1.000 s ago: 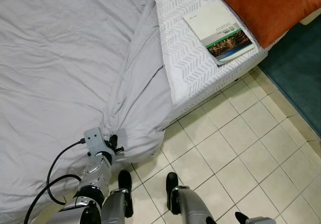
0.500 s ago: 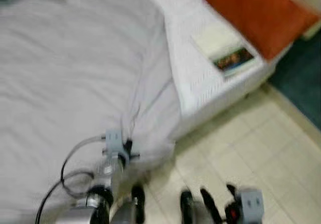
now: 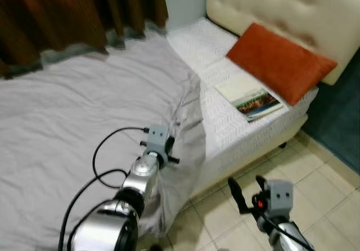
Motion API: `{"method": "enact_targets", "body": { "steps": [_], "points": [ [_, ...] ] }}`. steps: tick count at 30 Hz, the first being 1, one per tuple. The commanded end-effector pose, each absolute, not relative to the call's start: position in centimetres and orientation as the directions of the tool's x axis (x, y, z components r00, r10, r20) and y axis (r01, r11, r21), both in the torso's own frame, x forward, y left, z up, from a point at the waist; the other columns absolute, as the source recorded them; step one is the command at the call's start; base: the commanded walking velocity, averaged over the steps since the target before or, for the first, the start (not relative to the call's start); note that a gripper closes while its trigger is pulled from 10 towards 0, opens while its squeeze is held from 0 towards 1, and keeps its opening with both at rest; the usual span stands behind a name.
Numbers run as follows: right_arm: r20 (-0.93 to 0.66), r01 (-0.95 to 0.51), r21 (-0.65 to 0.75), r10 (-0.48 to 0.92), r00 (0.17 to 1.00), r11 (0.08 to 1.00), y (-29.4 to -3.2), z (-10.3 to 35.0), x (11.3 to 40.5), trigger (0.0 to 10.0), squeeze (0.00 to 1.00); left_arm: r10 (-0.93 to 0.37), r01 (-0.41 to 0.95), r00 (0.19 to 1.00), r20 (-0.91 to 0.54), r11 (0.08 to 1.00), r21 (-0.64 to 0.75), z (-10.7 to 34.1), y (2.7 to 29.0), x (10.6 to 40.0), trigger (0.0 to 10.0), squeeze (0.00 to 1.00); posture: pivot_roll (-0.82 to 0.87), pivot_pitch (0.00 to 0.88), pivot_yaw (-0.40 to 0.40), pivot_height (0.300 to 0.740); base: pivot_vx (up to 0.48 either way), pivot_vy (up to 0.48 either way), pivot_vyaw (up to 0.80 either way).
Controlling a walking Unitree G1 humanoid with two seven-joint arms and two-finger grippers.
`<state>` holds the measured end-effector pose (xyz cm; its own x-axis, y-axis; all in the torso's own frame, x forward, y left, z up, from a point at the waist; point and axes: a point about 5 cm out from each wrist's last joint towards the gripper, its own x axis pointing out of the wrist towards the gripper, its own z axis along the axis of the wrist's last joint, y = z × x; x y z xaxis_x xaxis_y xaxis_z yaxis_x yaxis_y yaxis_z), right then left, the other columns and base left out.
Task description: Clean up the room
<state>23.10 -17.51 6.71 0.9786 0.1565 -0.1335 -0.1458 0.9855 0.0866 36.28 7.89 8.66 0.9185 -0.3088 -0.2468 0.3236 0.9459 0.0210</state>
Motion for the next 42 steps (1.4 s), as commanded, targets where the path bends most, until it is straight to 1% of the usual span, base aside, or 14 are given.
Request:
{"method": "enact_targets", "body": {
  "steps": [1,4,5,10,18,23,24,25,27,32,33,34,37,42],
  "points": [
    [-0.15,-0.135,0.076,0.145,0.978,0.988,-17.5,6.1,22.9,10.0,0.0,-0.341,0.363,0.91,-0.236,0.93,0.056,9.3,6.5,36.4,10.0,0.0,-0.2,0.032,0.063,0.74,0.0,-0.469,0.0],
    [-0.146,-0.134,0.072,0.143,0.979,0.988,-17.6,6.2,22.8,10.0,0.0,-0.362,0.387,0.899,-0.249,0.92,0.059,9.2,5.7,36.2,10.0,0.0,-0.21,0.042,0.066,0.74,0.0,-0.469,0.0],
    [-0.147,-0.133,0.064,0.142,0.979,0.989,-17.7,6.1,22.6,10.0,0.0,-0.385,0.413,0.885,-0.263,0.909,0.058,8.9,4.8,35.8,10.0,0.0,-0.22,0.061,0.072,0.74,0.0,-0.469,0.0],
    [-0.153,-0.142,0.053,0.148,0.977,0.989,-17.5,5.8,21.9,10.0,0.0,-0.403,0.437,0.869,-0.286,0.897,0.064,8.3,4.0,35.3,10.0,0.0,-0.24,0.081,0.072,0.74,0.0,-0.469,0.0],
    [-0.202,-0.178,0.042,0.183,0.962,0.983,-16.8,5.0,19.2,10.0,0.0,-0.428,0.465,0.847,-0.316,0.884,0.05,8.0,2.2,34.7,10.0,0.0,-0.3,0.128,0.068,0.74,0.0,-0.467,0.0],
    [-0.212,-0.178,0.036,0.181,0.96,0.983,-17.0,5.1,18.5,10.0,0.0,-0.44,0.473,0.84,-0.316,0.881,0.03,8.2,1.4,34.6,10.0,0.0,-0.32,0.14,0.065,0.74,0.0,-0.465,0.0],
    [-0.216,-0.178,0.03,0.18,0.959,0.984,-17.1,5.1,18.3,10.0,0.0,-0.45,0.483,0.835,-0.316,0.875,0.032,8.4,0.8,34.5,10.0,0.0,-0.33,0.149,0.064,0.74,0.0,-0.461,0.0],
    [-0.227,-0.179,0.023,0.179,0.957,0.984,-17.3,5.1,17.8,10.0,0.0,-0.507,0.535,0.796,-0.331,0.845,-0.006,8.3,-1.0,33.7,10.0,0.0,-0.33,0.164,0.067,0.74,0.0,-0.435,0.0],
    [-0.232,-0.179,0.022,0.179,0.956,0.984,-17.2,5.1,17.5,10.0,0.0,-0.537,0.563,0.769,-0.347,0.826,-0.032,8.0,-1.9,33.1,10.0,0.0,-0.33,0.164,0.067,0.74,0.0,-0.435,0.0],
    [-0.251,-0.219,0.0,0.212,0.944,0.976,-16.6,4.7,17.2,10.0,0.0,-0.593,0.65,0.713,-0.374,0.759,0.035,7.3,-4.9,30.9,10.0,0.0,-0.33,0.179,0.073,0.74,0.0,0.0,0.0],
    [-0.255,-0.227,-0.003,0.218,0.942,0.974,-16.5,4.6,17.2,10.0,0.0,-0.609,0.659,0.7,-0.373,0.752,0.009,7.3,-5.5,30.6,10.0,0.63,-0.33,0.183,0.07,0.74,0.0,0.0,0.0],
    [-0.26,-0.236,-0.009,0.226,0.939,0.972,-16.4,4.5,17.2,10.0,0.0,-0.652,0.674,0.671,-0.355,0.735,-0.077,7.6,-6.6,30.0,10.0,1.0,-0.33,0.184,0.07,0.74,0.0,0.0,0.0],
    [-0.262,-0.242,-0.015,0.23,0.937,0.97,-16.4,4.5,17.5,10.0,0.0,-0.689,0.684,0.649,-0.322,0.714,-0.15,8.2,-7.7,29.5,10.0,1.0,-0.32,0.177,0.064,0.74,0.0,0.0,0.0],
    [-0.263,-0.255,-0.032,0.238,0.935,0.966,-16.8,4.4,18.5,10.0,0.0,-0.733,0.714,0.633,-0.248,0.677,-0.179,9.2,-8.2,29.7,10.0,1.0,-0.29,0.164,0.051,0.74,0.0,0.0,0.0]
  ]
}}
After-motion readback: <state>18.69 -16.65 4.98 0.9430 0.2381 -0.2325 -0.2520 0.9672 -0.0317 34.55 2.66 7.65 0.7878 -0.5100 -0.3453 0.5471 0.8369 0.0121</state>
